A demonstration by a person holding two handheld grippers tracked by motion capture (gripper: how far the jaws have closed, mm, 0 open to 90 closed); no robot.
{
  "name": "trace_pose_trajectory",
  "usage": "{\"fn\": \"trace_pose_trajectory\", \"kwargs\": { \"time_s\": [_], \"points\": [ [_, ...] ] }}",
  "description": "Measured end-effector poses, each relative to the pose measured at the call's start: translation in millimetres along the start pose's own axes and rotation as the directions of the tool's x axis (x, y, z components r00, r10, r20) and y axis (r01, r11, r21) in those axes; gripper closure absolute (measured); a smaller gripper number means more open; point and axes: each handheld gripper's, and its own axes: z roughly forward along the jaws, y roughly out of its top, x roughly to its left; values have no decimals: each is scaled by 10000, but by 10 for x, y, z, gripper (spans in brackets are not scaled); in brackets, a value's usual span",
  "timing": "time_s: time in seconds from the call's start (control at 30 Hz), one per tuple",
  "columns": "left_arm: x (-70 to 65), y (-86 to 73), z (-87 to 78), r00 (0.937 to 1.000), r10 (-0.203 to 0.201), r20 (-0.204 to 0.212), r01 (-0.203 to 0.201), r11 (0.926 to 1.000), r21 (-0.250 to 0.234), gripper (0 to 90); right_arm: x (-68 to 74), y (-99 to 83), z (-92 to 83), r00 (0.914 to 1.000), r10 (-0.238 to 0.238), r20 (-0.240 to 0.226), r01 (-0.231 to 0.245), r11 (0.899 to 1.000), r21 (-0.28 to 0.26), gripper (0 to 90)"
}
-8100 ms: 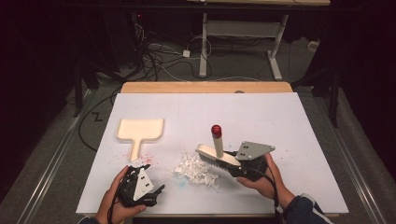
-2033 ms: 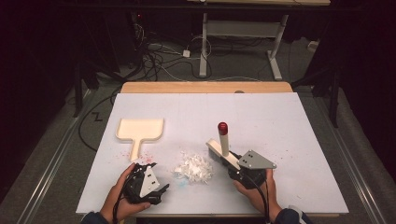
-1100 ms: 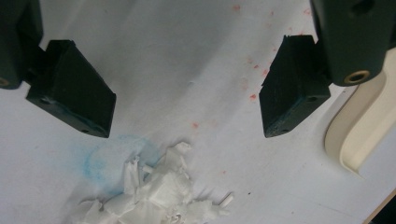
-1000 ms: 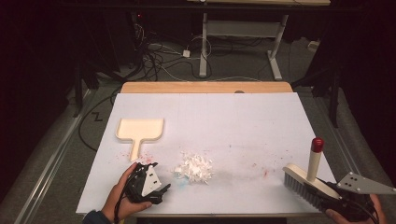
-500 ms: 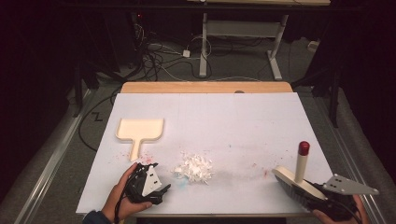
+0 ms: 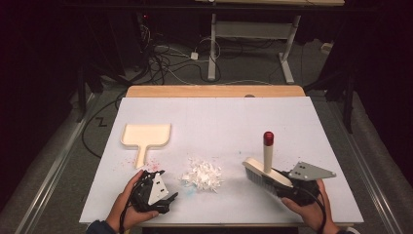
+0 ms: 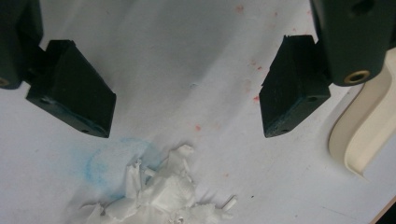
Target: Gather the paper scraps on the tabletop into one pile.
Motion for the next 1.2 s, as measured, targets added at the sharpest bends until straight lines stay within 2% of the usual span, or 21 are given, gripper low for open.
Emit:
{"fn": "trace_pose_trajectory", "kwargs": {
  "time_s": [0.07,0.17,0.2,0.3,0.4,0.53,0.6,0.63,0.77,0.8,0.83,0.87,0.9,0.93,1.0,1.1,1.13,1.2],
  "points": [
    [4,-5,-10,10000,-15,-26,15,10000,-4,178,35,90,82,9996,-170,-216,168,9998,-79,681],
    [16,-21,-26,9999,-114,-77,114,9999,-85,178,42,172,137,9982,-112,-582,101,9998,-192,681],
    [24,-29,-37,9998,-138,-123,137,9999,-86,178,37,184,129,9984,-88,-553,76,9997,-222,681],
    [45,-47,-67,9994,-263,-236,260,9996,-107,178,-22,195,18,9984,4,-565,-24,9993,-364,681],
    [51,-49,-93,9989,-320,-352,314,9994,-172,178,-142,218,-174,9979,134,-641,-161,9990,-419,680],
    [65,-51,-123,9980,-418,-483,406,9989,-250,178,-278,224,-409,9928,428,-1120,-407,9989,216,680],
    [71,-52,-129,9978,-400,-522,388,9990,-231,177,-337,194,-495,9878,794,-1339,-693,9945,785,680],
    [71,-51,-129,9978,-394,-532,383,9990,-225,178,-371,168,-533,9814,1256,-1452,-1107,9881,1065,680],
    [66,-42,-125,9981,-317,-536,307,9994,-186,178,-488,69,-571,9500,2197,-2219,-1803,9661,1847,680],
    [66,-40,-123,9982,-303,-526,294,9994,-183,178,-527,41,-554,9375,2387,-2530,-1869,9592,2123,679],
    [65,-40,-122,9982,-304,-521,295,9994,-174,177,-579,5,-527,9174,2702,-2922,-2072,9511,2292,679],
    [65,-39,-119,9982,-310,-507,301,9994,-169,177,-619,-24,-498,9015,2954,-3163,-2221,9431,2476,679],
    [65,-39,-117,9983,-305,-493,297,9994,-161,178,-673,-59,-448,8872,3195,-3329,-2323,9326,2762,678],
    [65,-38,-113,9984,-302,-479,296,9995,-146,178,-728,-91,-394,8777,3382,-3396,-2383,9227,3029,677],
    [66,-35,-105,9986,-283,-445,278,9995,-117,177,-874,-143,-262,8679,3692,-3323,-2462,9007,3579,665],
    [70,-27,-87,9988,-298,-392,293,9995,-128,178,-1072,-156,-121,8749,3872,-2911,-2584,8813,3956,615],
    [73,-24,-78,9989,-294,-361,291,9995,-94,177,-1161,-146,-65,8820,3897,-2648,-2657,8755,4036,571],
    [83,-18,-60,9991,-287,-306,285,9996,-62,177,-1285,-104,-2,8834,3963,-2499,-2805,8747,3953,492]
  ]
}}
